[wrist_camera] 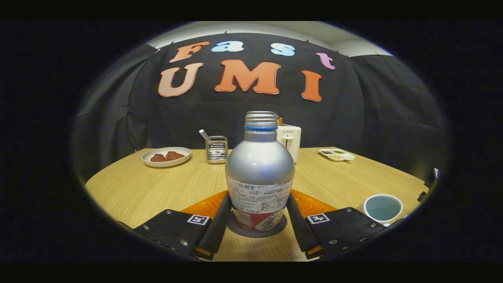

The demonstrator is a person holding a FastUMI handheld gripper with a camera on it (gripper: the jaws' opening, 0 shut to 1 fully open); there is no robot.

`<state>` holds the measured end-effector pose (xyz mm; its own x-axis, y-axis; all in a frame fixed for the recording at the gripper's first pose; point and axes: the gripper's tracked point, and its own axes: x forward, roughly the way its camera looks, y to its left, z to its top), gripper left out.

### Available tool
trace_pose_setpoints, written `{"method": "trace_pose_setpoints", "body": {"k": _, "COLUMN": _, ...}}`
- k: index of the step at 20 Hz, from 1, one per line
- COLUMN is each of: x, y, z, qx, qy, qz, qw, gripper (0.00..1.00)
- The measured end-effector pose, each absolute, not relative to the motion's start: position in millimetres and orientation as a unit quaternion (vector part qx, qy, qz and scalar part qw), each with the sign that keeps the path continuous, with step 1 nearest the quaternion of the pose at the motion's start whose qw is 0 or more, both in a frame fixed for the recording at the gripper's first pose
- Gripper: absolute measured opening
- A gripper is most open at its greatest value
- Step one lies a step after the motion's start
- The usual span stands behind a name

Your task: Take the bottle from table, then pour the juice into the cup, finally place the bottle on the coaster

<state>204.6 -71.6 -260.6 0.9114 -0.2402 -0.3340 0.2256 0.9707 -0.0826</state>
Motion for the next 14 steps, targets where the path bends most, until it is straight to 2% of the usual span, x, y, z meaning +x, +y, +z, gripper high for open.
{"method": "trace_pose_setpoints", "body": {"k": 3, "x": 206.3, "y": -72.9, "z": -260.0, "qx": -0.014, "qy": 0.173, "qz": -0.123, "qw": 0.977, "gripper": 0.75}}
{"method": "trace_pose_setpoints", "body": {"k": 8, "x": 201.8, "y": -68.6, "z": -247.7, "qx": -0.01, "qy": 0.151, "qz": -0.114, "qw": 0.982, "gripper": 0.81}}
{"method": "trace_pose_setpoints", "body": {"k": 11, "x": 192.0, "y": -68.0, "z": -227.9, "qx": -0.016, "qy": 0.134, "qz": -0.108, "qw": 0.985, "gripper": 0.92}}
{"method": "trace_pose_setpoints", "body": {"k": 14, "x": 176.5, "y": -52.7, "z": -199.1, "qx": -0.021, "qy": 0.108, "qz": -0.082, "qw": 0.991, "gripper": 0.93}}
